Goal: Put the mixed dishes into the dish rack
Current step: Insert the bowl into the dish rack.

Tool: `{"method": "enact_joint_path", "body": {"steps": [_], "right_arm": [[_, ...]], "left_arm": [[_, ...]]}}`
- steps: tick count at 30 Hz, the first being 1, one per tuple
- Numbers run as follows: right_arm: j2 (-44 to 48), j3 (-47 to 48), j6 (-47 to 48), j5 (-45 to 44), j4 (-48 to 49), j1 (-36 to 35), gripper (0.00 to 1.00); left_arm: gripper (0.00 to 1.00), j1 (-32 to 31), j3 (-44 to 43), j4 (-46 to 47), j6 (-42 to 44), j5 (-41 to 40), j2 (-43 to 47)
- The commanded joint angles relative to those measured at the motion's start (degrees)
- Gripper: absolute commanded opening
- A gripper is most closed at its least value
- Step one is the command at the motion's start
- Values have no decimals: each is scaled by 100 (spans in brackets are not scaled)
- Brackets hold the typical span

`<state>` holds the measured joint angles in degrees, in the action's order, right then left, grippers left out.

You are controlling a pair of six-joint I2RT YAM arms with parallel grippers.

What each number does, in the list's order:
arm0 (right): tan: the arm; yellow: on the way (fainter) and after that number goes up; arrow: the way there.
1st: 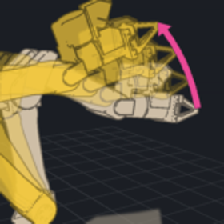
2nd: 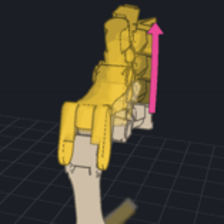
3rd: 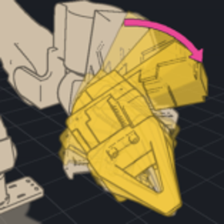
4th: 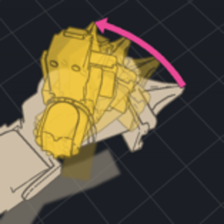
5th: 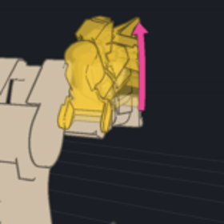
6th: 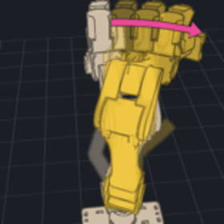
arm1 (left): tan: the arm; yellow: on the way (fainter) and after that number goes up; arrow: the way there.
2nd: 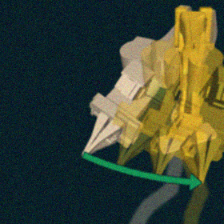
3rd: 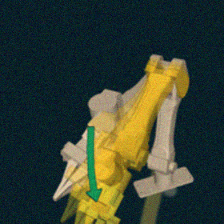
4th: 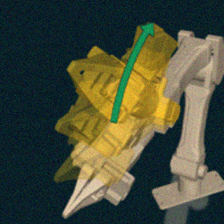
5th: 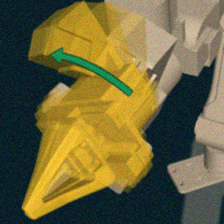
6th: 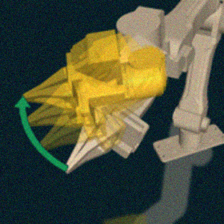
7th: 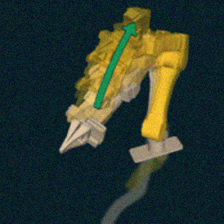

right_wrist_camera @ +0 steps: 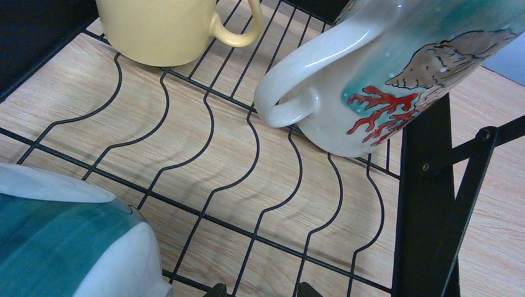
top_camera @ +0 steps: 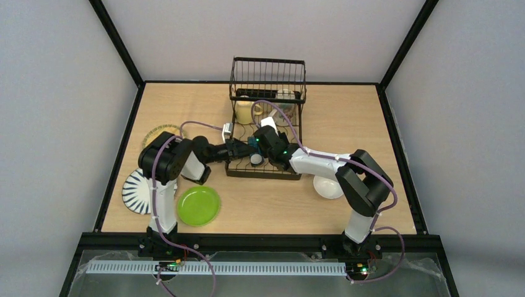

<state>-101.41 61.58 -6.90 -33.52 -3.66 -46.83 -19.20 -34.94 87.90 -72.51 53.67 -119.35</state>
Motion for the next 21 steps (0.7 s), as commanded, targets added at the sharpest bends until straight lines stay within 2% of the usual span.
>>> {"method": "enact_joint_path", "body": {"steps": [1, 10, 21], "right_arm": [[-99, 132, -106, 62, 207, -2, 64], [-112, 212, -121, 116, 204, -3, 64], [-203, 388, -57, 264, 190, -2, 64]], "left_arm": [[62, 338, 623, 476, 95, -277, -375], [79, 331, 665, -352, 426, -411, 229], [84, 329, 466, -1214, 717, -450, 711]]}}
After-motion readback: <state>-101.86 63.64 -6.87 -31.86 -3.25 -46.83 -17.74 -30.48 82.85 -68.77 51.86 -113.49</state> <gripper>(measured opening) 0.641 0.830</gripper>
